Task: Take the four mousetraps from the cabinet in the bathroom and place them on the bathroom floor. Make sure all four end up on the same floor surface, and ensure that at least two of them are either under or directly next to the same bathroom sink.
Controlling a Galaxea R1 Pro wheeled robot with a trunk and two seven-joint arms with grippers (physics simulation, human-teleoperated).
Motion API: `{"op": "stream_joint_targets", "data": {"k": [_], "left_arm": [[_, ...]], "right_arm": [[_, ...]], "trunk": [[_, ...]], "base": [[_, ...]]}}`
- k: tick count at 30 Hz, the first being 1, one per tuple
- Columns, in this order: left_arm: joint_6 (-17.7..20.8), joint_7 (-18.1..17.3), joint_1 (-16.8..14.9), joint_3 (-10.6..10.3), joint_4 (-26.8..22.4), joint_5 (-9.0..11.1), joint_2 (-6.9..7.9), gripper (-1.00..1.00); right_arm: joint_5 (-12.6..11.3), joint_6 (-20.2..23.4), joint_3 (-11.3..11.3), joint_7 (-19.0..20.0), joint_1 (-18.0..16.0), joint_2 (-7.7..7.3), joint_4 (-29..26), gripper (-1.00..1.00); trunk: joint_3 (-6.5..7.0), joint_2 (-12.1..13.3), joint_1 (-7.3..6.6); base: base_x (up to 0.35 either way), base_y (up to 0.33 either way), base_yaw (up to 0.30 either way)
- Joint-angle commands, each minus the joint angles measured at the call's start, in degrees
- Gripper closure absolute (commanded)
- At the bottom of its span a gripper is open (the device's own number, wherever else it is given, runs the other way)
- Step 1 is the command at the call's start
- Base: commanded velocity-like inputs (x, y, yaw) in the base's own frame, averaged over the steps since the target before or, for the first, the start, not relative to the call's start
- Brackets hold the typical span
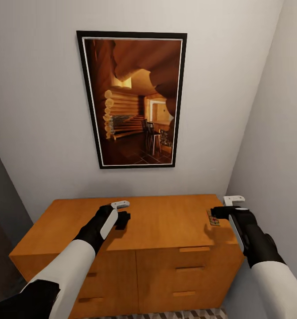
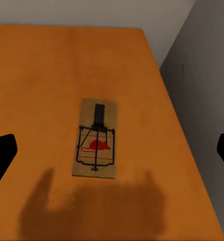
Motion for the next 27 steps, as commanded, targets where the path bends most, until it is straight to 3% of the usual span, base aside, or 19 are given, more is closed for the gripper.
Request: {"op": "stream_joint_targets", "data": {"k": [1,11,27], "left_arm": [[0.2,0.5,0.0,-0.2,-0.1,0.5,0.02,1.00],[0.1,0.7,0.0,-0.2,-0.1,0.5,-0.28,1.00],[0.1,0.7,0.0,-0.2,-0.1,0.5,-0.37,1.00]], "right_arm": [[0.5,0.3,0.0,0.2,0.0,-0.03,-0.1,-1.00],[0.6,0.4,-0.1,0.2,0.0,-0.12,-0.1,-1.00],[0.6,0.3,-0.1,0.2,0.0,0.02,-0.1,-1.00]], "trunk": [[-0.11,-0.1,0.03],[-0.11,-0.1,0.03],[-0.11,-0.1,0.03]], "base": [[0.082,0.000,0.000],[0.170,0.000,0.000],[0.010,0.000,0.000]]}}
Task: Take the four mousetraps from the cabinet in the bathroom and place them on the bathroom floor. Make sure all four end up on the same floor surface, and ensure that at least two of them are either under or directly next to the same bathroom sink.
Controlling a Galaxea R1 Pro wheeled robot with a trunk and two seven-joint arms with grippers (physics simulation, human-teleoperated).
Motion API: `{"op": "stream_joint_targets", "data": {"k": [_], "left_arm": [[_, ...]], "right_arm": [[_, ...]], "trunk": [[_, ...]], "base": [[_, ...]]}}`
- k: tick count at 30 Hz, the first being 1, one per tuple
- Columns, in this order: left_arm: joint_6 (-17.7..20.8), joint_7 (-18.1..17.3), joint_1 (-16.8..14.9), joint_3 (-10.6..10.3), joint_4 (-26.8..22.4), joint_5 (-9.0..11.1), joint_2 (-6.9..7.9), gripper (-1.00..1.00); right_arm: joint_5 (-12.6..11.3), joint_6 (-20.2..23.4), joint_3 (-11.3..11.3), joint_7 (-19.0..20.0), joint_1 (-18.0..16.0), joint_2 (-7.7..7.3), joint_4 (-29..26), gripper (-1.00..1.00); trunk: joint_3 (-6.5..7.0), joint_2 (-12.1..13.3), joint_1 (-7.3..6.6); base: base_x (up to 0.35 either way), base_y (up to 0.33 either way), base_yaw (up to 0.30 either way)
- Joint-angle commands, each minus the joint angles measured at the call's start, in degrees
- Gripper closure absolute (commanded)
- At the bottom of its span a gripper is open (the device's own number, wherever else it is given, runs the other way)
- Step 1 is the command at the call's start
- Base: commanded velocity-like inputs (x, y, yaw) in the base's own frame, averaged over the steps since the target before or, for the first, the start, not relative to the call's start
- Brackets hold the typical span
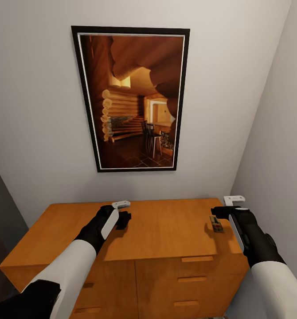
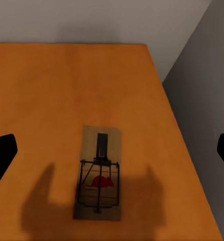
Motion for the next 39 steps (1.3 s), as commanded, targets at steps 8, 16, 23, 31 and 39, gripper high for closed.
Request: {"op": "stream_joint_targets", "data": {"k": [8,16,23,31,39], "left_arm": [[0.2,0.5,0.0,-0.2,-0.1,0.5,0.03,1.00],[0.2,0.6,0.0,-0.2,-0.1,0.5,0.09,1.00],[0.2,0.6,0.0,-0.2,-0.1,0.5,0.04,1.00],[0.2,0.6,0.0,-0.2,-0.1,0.5,0.03,1.00],[0.2,0.6,0.0,-0.2,-0.1,0.5,-0.18,1.00]], "right_arm": [[0.6,0.3,0.0,0.2,0.0,0.00,-0.1,-1.00],[0.2,0.7,0.1,1.6,0.0,0.01,0.0,-1.00],[0.1,1.2,0.0,8.0,0.0,0.01,0.1,-1.00],[0.3,1.3,-0.9,10.3,0.0,-0.18,1.2,-1.00],[0.6,1.3,-2.9,10.1,0.0,-0.30,4.8,-1.00]], "trunk": [[-0.11,-0.1,0.03],[-0.11,-0.1,0.03],[-0.11,-0.1,0.03],[-0.11,-0.1,0.03],[-0.11,-0.1,0.03]], "base": [[0.000,0.000,0.000],[0.000,0.000,0.000],[0.000,0.000,0.000],[0.000,0.000,0.000],[0.000,0.000,0.000]]}}
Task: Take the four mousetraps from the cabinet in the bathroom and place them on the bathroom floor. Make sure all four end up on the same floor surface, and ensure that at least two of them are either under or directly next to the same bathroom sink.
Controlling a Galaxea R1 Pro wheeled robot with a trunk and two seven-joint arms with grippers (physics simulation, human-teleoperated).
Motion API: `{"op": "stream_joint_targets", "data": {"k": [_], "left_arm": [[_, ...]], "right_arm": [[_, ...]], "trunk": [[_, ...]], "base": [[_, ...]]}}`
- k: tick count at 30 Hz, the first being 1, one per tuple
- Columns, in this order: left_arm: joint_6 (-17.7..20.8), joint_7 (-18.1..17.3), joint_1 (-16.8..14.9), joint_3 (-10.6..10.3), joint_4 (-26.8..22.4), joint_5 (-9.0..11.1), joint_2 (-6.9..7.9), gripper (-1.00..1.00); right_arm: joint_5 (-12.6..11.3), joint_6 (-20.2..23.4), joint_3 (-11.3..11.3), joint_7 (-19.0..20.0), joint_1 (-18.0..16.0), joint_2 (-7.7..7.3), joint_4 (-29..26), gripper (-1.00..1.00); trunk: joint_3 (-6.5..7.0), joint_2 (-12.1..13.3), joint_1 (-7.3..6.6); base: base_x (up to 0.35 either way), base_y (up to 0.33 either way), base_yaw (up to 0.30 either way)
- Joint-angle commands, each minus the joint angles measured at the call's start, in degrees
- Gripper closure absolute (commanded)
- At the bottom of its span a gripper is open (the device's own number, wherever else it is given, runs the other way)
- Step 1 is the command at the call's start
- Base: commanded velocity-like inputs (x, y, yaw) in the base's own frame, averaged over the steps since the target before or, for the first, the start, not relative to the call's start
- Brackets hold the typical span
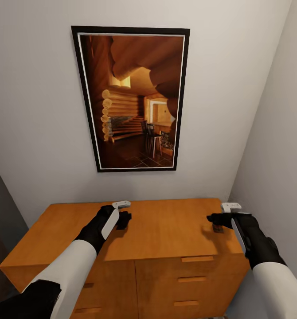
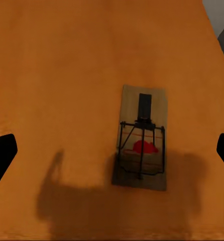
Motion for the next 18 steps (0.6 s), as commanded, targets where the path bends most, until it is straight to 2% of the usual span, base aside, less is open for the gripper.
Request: {"op": "stream_joint_targets", "data": {"k": [1,5,6,11,15,16,18], "left_arm": [[0.2,0.5,0.0,-0.2,-0.1,0.5,0.02,1.00],[0.2,0.5,0.0,-0.2,-0.1,0.5,-0.04,1.00],[0.2,0.5,0.0,-0.2,-0.1,0.6,-0.08,1.00],[0.2,0.5,0.0,-0.2,-0.1,0.6,-0.11,1.00],[0.2,0.5,0.0,-0.2,-0.1,0.5,-0.11,1.00],[0.2,0.5,0.0,-0.2,-0.1,0.5,-0.11,1.00],[0.2,0.5,0.0,-0.2,-0.1,0.5,-0.11,1.00]], "right_arm": [[0.6,0.2,-0.1,0.4,-0.1,0.01,0.5,-1.00],[1.3,0.1,-0.2,-0.2,-0.1,-0.03,1.9,-1.00],[2.2,0.1,-0.3,-1.2,-0.2,-0.10,2.5,-1.00],[2.7,0.2,-0.3,-2.0,-2.1,-0.86,4.6,-1.00],[2.8,0.0,-0.3,-2.5,-5.6,-1.60,11.8,-1.00],[3.0,-0.1,-0.3,-2.9,-7.1,-1.73,15.1,-1.00],[3.2,-0.3,-0.3,-3.3,-8.3,-1.82,17.5,-1.00]], "trunk": [[-0.11,-0.1,0.02],[-0.11,-0.1,0.02],[-0.11,-0.1,0.02],[-0.11,-0.1,0.02],[-0.11,-0.1,0.02],[-0.11,-0.1,0.02],[-0.11,-0.1,0.02]], "base": [[0.000,0.000,0.000],[0.000,0.000,0.000],[0.000,0.000,0.000],[0.000,0.000,0.000],[0.000,0.000,0.000],[0.000,0.000,0.000],[0.000,0.000,0.000]]}}
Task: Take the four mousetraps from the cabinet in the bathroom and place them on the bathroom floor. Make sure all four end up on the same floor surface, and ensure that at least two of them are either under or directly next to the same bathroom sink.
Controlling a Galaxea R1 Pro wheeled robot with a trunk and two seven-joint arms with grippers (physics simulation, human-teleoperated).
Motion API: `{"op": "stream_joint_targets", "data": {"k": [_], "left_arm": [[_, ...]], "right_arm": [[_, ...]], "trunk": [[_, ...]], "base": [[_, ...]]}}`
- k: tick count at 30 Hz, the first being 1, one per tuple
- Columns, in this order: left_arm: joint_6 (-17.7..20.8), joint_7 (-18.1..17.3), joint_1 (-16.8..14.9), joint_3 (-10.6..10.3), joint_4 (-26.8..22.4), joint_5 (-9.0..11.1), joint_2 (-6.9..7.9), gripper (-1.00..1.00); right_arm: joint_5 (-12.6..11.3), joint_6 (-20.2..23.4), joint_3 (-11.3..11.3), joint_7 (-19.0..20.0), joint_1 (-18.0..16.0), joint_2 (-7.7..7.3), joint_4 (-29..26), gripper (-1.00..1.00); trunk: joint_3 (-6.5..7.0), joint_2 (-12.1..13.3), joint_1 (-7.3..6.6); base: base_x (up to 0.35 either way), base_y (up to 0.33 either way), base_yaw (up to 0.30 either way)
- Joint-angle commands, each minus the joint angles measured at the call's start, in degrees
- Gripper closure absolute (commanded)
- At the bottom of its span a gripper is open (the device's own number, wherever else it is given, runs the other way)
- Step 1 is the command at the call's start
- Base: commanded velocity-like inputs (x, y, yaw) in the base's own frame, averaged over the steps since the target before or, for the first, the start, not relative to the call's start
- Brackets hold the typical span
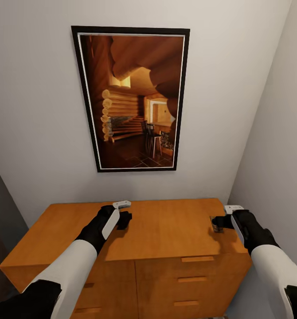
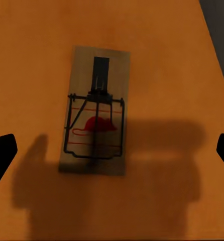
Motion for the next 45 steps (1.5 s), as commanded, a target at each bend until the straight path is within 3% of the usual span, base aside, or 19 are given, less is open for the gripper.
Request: {"op": "stream_joint_targets", "data": {"k": [1,16,28,45], "left_arm": [[0.2,0.5,0.0,-0.2,-0.1,0.5,0.03,1.00],[0.2,0.5,0.0,-0.2,-0.1,0.6,-0.01,1.00],[0.2,0.5,0.0,-0.2,-0.1,0.5,-0.31,1.00],[0.2,0.6,0.0,-0.2,-0.1,0.5,-0.49,1.00]], "right_arm": [[0.7,0.2,-0.2,0.3,-0.5,-0.02,0.8,-1.00],[1.0,0.0,-0.2,1.3,-2.2,-0.54,4.1,-1.00],[0.7,-0.1,-0.3,3.7,-2.3,-0.56,2.3,-1.00],[0.5,0.3,-0.4,3.8,-2.3,-0.57,-0.7,-1.00]], "trunk": [[-0.11,-0.1,0.02],[-0.11,-0.1,0.02],[-0.11,-0.1,0.02],[-0.11,-0.1,0.02]], "base": [[0.000,0.000,0.000],[0.000,0.000,0.000],[0.000,0.000,0.000],[0.000,0.000,0.000]]}}
